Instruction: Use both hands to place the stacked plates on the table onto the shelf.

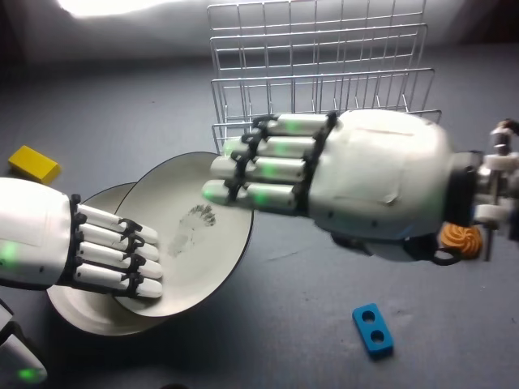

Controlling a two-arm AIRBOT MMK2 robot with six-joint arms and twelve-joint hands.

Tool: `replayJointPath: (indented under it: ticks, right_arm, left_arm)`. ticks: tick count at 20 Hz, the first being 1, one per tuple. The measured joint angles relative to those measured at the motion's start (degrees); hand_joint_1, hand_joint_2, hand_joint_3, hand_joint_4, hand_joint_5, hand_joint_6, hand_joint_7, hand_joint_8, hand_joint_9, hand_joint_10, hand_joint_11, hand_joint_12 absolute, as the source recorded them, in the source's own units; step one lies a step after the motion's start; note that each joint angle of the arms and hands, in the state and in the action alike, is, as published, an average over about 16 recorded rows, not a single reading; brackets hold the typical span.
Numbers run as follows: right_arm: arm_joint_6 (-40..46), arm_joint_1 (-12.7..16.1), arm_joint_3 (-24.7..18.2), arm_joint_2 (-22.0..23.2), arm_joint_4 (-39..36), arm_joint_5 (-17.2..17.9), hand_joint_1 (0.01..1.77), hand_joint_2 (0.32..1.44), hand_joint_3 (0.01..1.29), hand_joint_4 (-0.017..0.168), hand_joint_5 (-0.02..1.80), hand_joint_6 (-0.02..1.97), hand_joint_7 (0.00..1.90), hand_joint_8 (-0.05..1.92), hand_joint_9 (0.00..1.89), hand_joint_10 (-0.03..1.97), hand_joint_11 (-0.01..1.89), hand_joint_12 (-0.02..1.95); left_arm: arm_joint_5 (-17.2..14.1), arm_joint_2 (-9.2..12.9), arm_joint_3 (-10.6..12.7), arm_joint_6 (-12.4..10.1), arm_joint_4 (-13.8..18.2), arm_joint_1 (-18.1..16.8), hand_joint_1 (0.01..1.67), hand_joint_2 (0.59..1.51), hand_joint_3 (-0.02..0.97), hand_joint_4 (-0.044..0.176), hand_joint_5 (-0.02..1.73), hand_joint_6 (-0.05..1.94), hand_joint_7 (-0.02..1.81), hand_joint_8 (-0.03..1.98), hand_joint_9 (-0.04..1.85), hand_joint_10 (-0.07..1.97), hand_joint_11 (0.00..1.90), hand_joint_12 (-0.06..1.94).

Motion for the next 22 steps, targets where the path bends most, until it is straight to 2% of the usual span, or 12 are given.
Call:
replayJointPath:
  ticks: [8,13,19,22]
  right_arm:
    - [-1.08,0.6,8.96,-9.8,0.68,-1.94,1.37,1.03,0.01,0.004,0.1,-0.01,0.08,0.02,0.1,0.01,0.02,0.75]
    - [-1.29,0.74,14.51,-15.47,0.71,-2.41,1.35,1.04,0.01,0.004,0.15,0.0,0.13,0.02,0.15,0.02,0.02,0.87]
    - [-1.4,0.79,19.35,-20.54,0.57,-2.07,1.29,1.07,0.01,0.004,0.3,0.03,0.31,0.03,0.33,0.07,0.08,1.1]
    - [-1.5,0.84,20.76,-21.96,0.38,-1.37,1.26,1.08,0.01,0.004,0.4,0.18,0.44,0.09,0.47,0.1,0.19,1.21]
  left_arm:
    - [0.99,0.0,-1.23,-1.01,0.59,-1.12,0.02,1.119,0.015,-0.004,0.01,-0.01,0.01,0.02,0.02,0.01,0.01,0.0]
    - [1.18,0.0,-1.48,-1.1,0.74,-1.33,0.02,1.117,0.015,-0.004,0.01,-0.01,0.01,0.02,0.02,0.01,0.01,0.0]
    - [1.35,0.01,-1.74,-1.13,0.89,-1.51,0.02,1.116,0.015,-0.004,0.01,-0.01,0.01,0.02,0.02,0.01,0.01,0.0]
    - [1.37,0.02,-1.78,-1.14,0.92,-1.52,0.02,1.114,0.015,-0.005,0.01,-0.01,0.01,0.02,0.02,0.01,0.01,0.0]
